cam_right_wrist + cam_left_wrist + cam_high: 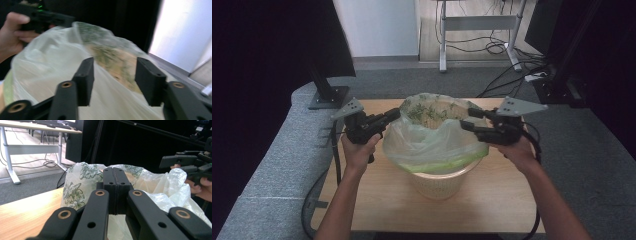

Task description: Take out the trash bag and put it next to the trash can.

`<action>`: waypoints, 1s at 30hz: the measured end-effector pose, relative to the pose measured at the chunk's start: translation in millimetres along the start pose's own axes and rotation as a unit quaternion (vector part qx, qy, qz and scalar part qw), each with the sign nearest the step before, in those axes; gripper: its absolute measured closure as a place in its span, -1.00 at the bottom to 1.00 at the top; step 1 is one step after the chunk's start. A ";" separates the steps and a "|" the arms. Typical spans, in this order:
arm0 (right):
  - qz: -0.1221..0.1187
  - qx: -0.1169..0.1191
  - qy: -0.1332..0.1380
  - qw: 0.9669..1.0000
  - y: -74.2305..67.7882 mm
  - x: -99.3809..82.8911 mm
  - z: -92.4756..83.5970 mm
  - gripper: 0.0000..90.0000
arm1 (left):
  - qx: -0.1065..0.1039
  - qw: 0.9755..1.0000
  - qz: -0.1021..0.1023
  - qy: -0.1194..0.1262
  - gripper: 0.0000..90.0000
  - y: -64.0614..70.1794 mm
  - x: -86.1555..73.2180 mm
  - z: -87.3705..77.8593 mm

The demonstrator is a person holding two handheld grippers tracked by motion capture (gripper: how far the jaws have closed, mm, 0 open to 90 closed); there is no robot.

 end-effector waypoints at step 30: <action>0.090 -0.074 -0.051 0.992 72.7 -29.0 11.1 0.99 | 0.004 1.000 -0.005 0.002 1.00 -12.7 2.2 6.4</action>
Point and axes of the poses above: each handheld gripper's, and its own axes: z roughly forward along the jaws, x roughly out of its top, y roughly to its right, the point moved 5 cm from there along z, roughly forward along the jaws, and after that the axes turned 7 degrees about x, right-handed, at the moved point
